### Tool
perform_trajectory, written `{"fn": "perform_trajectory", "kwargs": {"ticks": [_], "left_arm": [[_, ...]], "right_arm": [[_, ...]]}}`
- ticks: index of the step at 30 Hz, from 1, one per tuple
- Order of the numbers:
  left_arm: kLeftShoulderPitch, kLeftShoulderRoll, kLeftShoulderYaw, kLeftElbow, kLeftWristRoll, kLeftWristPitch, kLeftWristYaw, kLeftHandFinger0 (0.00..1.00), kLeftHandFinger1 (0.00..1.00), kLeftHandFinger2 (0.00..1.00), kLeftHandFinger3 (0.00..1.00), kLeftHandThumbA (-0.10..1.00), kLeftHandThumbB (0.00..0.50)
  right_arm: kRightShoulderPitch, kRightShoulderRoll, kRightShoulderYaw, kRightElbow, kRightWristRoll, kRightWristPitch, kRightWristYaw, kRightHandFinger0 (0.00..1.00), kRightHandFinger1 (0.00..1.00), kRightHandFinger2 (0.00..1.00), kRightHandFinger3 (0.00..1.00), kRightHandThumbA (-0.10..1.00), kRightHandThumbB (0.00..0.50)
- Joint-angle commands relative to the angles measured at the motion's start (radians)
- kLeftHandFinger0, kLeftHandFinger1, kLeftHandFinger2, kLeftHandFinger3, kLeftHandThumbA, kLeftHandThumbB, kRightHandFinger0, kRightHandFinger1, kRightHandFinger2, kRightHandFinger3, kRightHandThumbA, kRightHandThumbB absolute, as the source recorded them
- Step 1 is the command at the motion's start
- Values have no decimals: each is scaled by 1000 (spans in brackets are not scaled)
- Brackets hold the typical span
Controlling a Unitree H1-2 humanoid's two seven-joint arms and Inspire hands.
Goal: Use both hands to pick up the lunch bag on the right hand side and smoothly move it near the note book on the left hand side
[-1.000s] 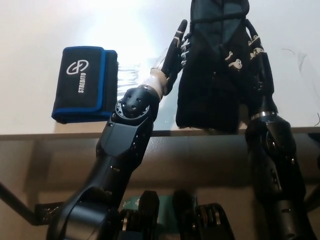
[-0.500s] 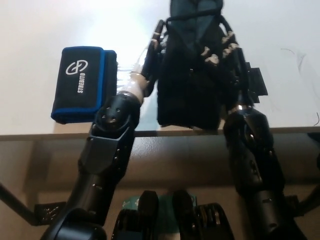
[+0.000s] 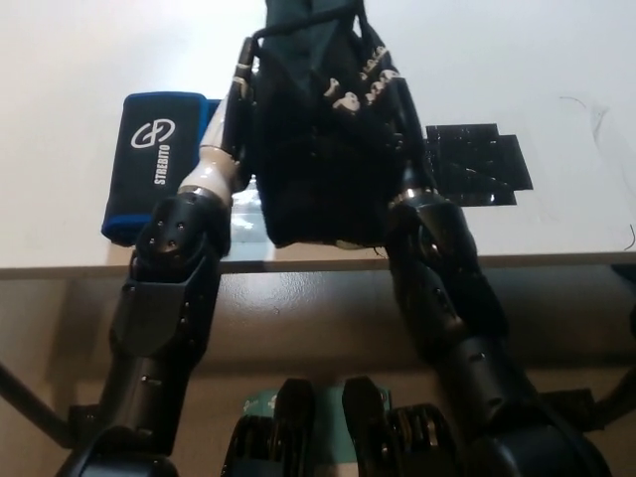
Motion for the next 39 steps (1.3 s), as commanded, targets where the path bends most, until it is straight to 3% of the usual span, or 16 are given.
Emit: {"fn": "perform_trajectory", "kwargs": {"ticks": [1, 6, 10, 13, 25, 27, 30, 32, 34, 39], "left_arm": [[-32, 5, 1, -64, 4, -40, 12, 1000, 1000, 1000, 1000, 1000, 338], [-22, 32, 12, -96, 18, -20, 40, 1000, 1000, 1000, 1000, 1000, 332], [-19, 44, 12, -109, 24, -16, 44, 1000, 1000, 1000, 1000, 1000, 309], [-19, 50, 21, -114, 13, -9, 46, 1000, 1000, 1000, 1000, 1000, 342], [-5, 64, 35, -136, 12, 23, 45, 1000, 1000, 1000, 1000, 1000, 332], [-5, 79, 13, -136, 47, 25, 45, 1000, 1000, 1000, 1000, 1000, 342], [1, 128, -67, -143, 200, 40, 84, 1000, 1000, 1000, 1000, 1000, 411], [9, 148, -101, -160, 284, 55, 124, 1000, 1000, 1000, 1000, 1000, 408], [16, 172, -126, -163, 336, 20, 144, 1000, 1000, 1000, 1000, 1000, 400], [37, 227, -153, -214, 396, 17, 136, 1000, 1000, 1000, 1000, 1000, 360]], "right_arm": [[-90, 44, 15, 32, -15, -58, 29, 1000, 1000, 1000, 1000, 1000, 248], [-132, 58, 9, 86, -8, -88, 40, 1000, 1000, 1000, 1000, 1000, 223], [-149, 63, -3, 104, 17, -67, 60, 1000, 1000, 1000, 1000, 1000, 240], [-159, 70, -10, 114, 20, -70, 56, 1000, 1000, 1000, 1000, 1000, 221], [-170, 70, 32, 151, -73, -104, -1, 1000, 1000, 1000, 1000, 1000, 211], [-165, 39, 104, 160, -217, -124, -117, 1000, 1000, 1000, 1000, 1000, 240], [-157, -5, 192, 166, -386, -141, -276, 1000, 1000, 1000, 1000, 1000, 333], [-152, -35, 245, 156, -479, -123, -359, 1000, 1000, 1000, 1000, 1000, 359], [-139, -74, 299, 117, -583, -77, -454, 1000, 1000, 1000, 1000, 1000, 313], [-89, -120, 268, 30, -532, -95, -372, 1000, 1000, 1000, 1000, 1000, 354]]}}
